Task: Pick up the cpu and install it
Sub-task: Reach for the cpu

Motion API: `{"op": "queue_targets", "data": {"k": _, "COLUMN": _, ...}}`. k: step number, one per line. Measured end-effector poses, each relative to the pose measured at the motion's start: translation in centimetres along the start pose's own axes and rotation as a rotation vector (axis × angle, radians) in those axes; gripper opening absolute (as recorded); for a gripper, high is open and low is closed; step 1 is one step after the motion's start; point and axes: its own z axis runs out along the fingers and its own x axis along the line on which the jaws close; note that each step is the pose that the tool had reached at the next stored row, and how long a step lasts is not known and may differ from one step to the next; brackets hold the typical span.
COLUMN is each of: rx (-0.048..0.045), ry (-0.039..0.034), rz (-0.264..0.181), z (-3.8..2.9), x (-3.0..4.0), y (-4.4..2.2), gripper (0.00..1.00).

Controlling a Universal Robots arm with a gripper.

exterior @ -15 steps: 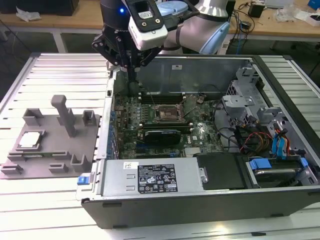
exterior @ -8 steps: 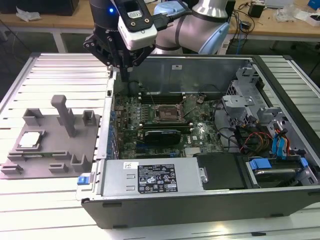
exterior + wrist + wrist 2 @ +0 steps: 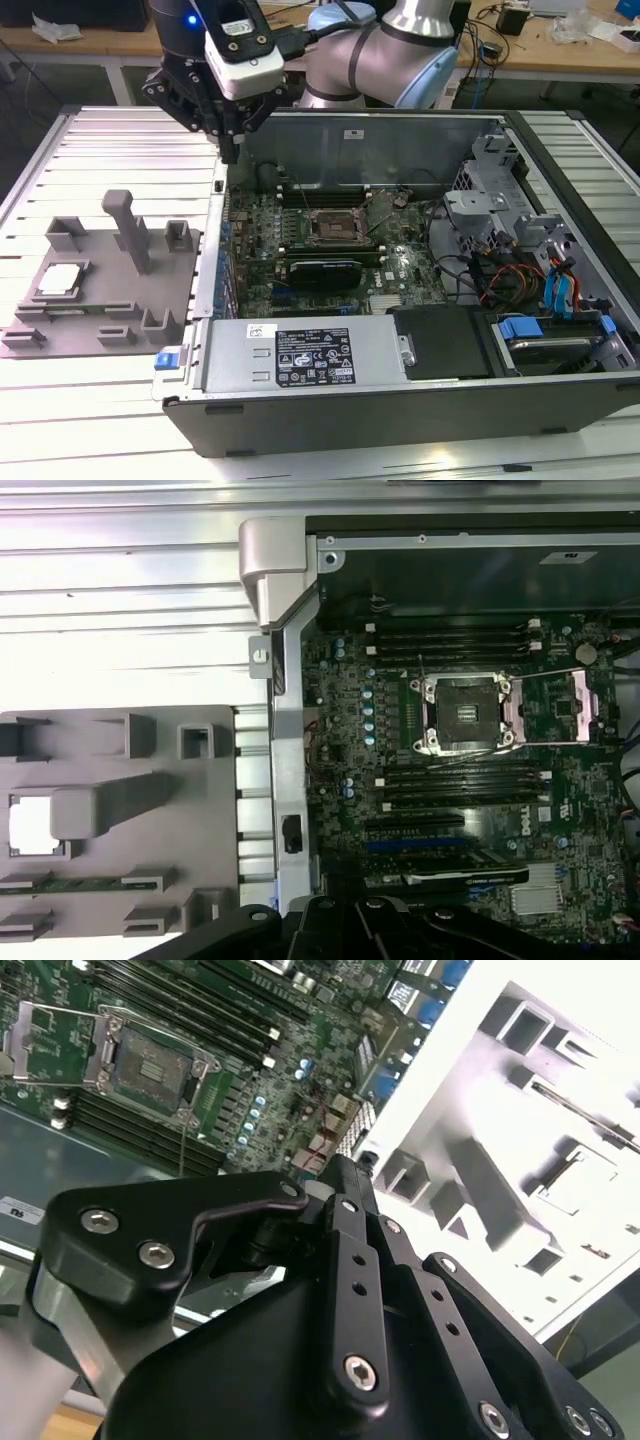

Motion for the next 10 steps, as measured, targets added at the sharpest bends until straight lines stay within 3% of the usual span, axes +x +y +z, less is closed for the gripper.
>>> {"op": "queue_targets", "data": {"k": 10, "rx": -0.0004, "ry": -0.0071, "rz": 0.000, "z": -0.08, "x": 2.57, "y": -0.11, "gripper": 0.11}}
